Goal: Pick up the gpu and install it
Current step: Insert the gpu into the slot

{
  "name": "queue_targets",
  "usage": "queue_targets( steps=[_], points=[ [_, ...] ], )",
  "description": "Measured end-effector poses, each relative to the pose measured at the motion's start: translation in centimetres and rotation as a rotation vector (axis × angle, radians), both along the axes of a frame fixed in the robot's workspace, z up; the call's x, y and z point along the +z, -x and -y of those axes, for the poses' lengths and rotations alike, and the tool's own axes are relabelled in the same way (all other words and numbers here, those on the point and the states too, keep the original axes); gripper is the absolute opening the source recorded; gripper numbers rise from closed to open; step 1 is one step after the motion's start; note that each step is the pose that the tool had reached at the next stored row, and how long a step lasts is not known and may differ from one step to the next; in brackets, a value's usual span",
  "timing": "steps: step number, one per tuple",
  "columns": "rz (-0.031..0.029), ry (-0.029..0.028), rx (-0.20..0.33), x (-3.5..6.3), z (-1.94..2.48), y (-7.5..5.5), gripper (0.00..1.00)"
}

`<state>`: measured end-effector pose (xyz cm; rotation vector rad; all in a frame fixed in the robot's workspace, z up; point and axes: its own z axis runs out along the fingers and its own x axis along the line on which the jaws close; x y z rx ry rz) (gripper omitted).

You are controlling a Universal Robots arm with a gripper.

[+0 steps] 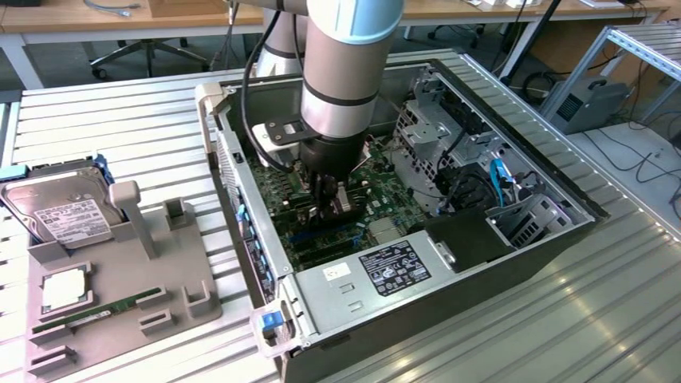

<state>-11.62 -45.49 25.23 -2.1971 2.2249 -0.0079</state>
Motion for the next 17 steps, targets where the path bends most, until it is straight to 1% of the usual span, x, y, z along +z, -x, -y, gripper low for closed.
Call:
queue_targets(
  steps=[3,5,8,9,11,17],
  points=[
    [0.0005,-0.0008,0.000,-0.04,-0.01,0.0,0.28],
    [0.0002,-0.0003,0.000,-0.01,0.00,0.0,0.40],
    [0.0001,-0.0002,0.000,0.00,0.00,0.0,0.40],
    [-0.0001,0.0003,0.000,0.16,0.00,0.0,0.40],
    [0.0000,0.0000,0.000,0.65,-0.01,0.0,0.40],
    [0.0000,-0.0001,0.000,2.68,-0.23,0.0,0.40]
  ],
)
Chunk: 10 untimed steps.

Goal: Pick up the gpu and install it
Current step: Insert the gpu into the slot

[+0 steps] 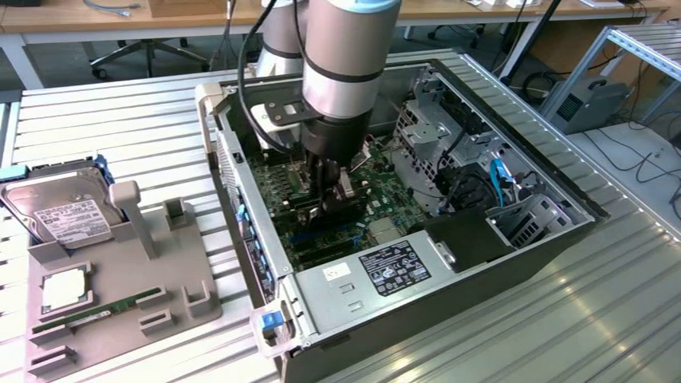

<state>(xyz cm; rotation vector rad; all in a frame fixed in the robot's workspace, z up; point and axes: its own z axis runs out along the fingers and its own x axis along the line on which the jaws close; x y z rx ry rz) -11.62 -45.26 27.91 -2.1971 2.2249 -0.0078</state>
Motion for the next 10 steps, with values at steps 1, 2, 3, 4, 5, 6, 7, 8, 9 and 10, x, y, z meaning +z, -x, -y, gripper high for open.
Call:
queue_targets(
  steps=[1,2,3,4,5,6,7,8,9,10],
  points=[
    [0.0000,0.0001,0.000,0.35,-0.08,0.0,0.40],
    [0.0001,-0.0001,0.000,0.79,-0.18,0.0,0.40],
    [0.0000,0.0000,0.000,1.17,-0.29,0.0,0.40],
    [0.0000,0.0001,0.000,1.44,-0.40,0.0,0.40],
    [0.0000,0.0000,0.000,1.61,-0.49,0.0,0.40],
    [0.0000,-0.0001,0.000,1.68,-0.55,0.0,0.40],
    [-0.0001,-0.0001,0.000,1.69,-0.59,0.0,0.39],
    [-0.0006,-0.0001,0.000,1.71,-0.64,-0.1,0.39],
    [-0.0013,0.0000,0.000,1.71,-0.70,-0.1,0.39],
    [-0.0029,0.0000,0.001,1.71,-0.76,-0.2,0.32]
  ],
)
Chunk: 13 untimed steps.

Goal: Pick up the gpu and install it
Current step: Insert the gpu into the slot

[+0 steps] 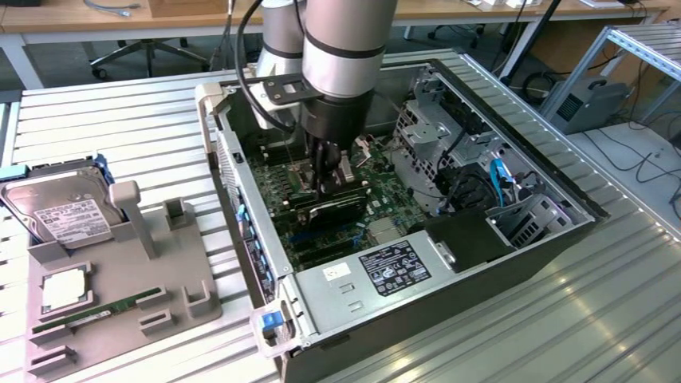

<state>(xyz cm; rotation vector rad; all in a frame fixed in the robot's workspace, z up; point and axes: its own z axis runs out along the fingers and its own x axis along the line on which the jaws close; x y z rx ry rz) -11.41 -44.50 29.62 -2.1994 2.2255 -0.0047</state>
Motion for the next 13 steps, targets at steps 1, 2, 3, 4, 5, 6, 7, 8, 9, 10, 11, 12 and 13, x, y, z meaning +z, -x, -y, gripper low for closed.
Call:
queue_targets(
  steps=[1,2,3,4,5,6,7,8,9,10,11,12,13],
  points=[
    [-0.0024,0.0000,0.001,0.00,-0.03,-0.2,0.25],
    [-0.0047,-0.0001,0.003,-0.01,-0.05,-0.4,0.20],
    [-0.0074,0.0000,0.005,0.00,-0.06,-0.6,0.20],
    [-0.0115,-0.0001,0.008,-0.01,-0.06,-1.0,0.14],
    [-0.0154,-0.0001,0.009,-0.01,-0.06,-1.3,0.11],
    [-0.0200,0.0000,0.011,0.00,-0.06,-1.7,0.11],
    [-0.0246,-0.0001,0.013,-0.01,-0.06,-2.2,0.11],
    [-0.0291,-0.0001,0.015,-0.01,-0.06,-2.5,0.11],
    [-0.0334,0.0000,0.017,-0.01,-0.06,-2.9,0.11],
    [-0.0377,-0.0001,0.019,-0.01,-0.06,-3.3,0.11],
    [-0.0427,-0.0001,0.021,-0.01,-0.06,-3.8,0.11],
    [-0.0474,-0.0001,0.022,-0.02,-0.05,-4.2,0.11],
    [-0.0530,-0.0002,0.023,-0.02,-0.06,-4.6,0.11]
  ],
)
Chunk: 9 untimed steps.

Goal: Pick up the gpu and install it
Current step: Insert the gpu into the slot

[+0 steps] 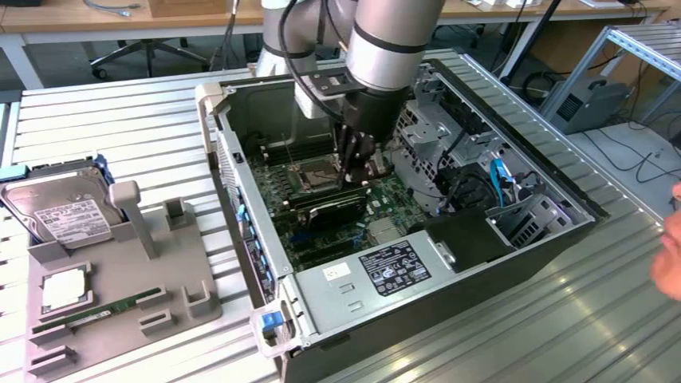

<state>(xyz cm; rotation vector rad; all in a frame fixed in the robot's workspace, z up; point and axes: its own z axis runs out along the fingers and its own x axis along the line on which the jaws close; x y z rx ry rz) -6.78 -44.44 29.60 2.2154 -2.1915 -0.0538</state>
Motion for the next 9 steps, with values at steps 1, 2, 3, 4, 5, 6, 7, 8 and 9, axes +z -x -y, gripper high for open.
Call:
queue_targets(
  steps=[1,2,3,4,5,6,7,8,9],
  points=[
    [-0.0054,0.0000,0.001,-0.01,0.00,-0.5,0.11],
    [-0.0107,0.0000,0.002,-0.01,0.00,-0.9,0.11],
    [-0.0164,0.0000,0.003,-0.02,0.00,-1.3,0.11],
    [-0.0202,-0.0001,0.003,-0.02,0.00,-1.5,0.11],
    [-0.0230,-0.0002,0.003,-0.03,0.00,-1.7,0.11],
    [-0.0258,-0.0002,0.003,-0.03,0.00,-1.9,0.11],
    [-0.0295,-0.0001,0.003,-0.04,0.00,-2.2,0.11],
    [-0.0322,-0.0001,0.003,-0.05,0.00,-2.3,0.11],
    [-0.0344,0.0000,0.003,-0.06,0.00,-2.5,0.11]
  ],
)
